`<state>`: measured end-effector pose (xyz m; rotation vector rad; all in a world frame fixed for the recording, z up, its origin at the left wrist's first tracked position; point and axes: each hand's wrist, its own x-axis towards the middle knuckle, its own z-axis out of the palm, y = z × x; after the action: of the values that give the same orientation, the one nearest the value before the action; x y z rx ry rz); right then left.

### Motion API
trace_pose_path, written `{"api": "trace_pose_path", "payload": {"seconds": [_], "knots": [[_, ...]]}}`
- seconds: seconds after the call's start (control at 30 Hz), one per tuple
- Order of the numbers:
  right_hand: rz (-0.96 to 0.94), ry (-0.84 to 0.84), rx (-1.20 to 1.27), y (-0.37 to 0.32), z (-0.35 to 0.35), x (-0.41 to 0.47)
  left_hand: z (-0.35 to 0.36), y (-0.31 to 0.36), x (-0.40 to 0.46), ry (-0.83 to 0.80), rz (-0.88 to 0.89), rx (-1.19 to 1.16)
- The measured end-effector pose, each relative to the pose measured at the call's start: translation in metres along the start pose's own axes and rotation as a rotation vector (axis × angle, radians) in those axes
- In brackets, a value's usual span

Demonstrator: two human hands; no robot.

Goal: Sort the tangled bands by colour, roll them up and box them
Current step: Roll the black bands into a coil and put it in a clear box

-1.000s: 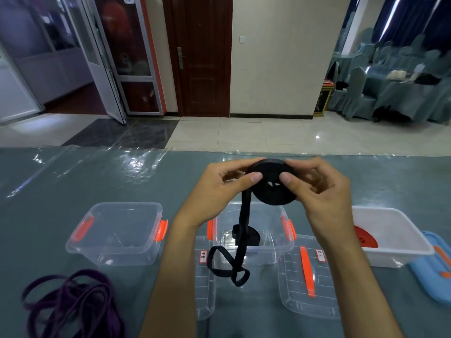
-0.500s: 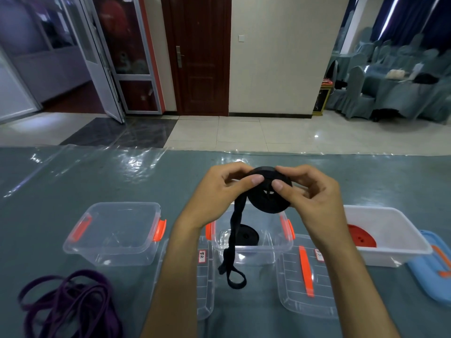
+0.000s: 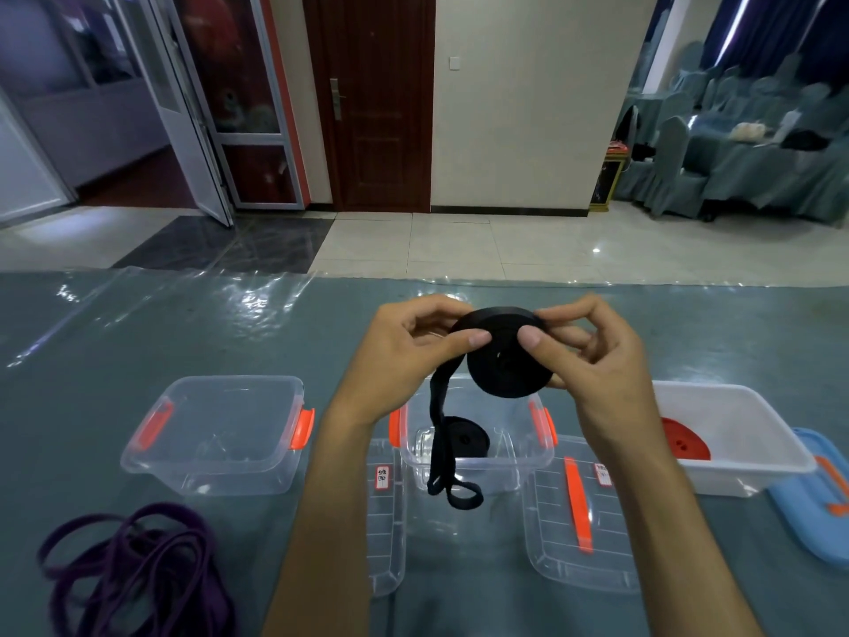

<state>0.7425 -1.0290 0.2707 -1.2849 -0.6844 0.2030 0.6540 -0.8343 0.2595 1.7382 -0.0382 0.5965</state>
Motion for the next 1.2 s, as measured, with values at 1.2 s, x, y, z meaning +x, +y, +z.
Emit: {"api": "trace_pose_path", "payload": {"seconds": [1.2], "knots": [[-0.143,-0.039,-0.278,0.022,0.006,0.002,-0.012,-0.020,-0.001,-0.111,-0.274,0.349]]}}
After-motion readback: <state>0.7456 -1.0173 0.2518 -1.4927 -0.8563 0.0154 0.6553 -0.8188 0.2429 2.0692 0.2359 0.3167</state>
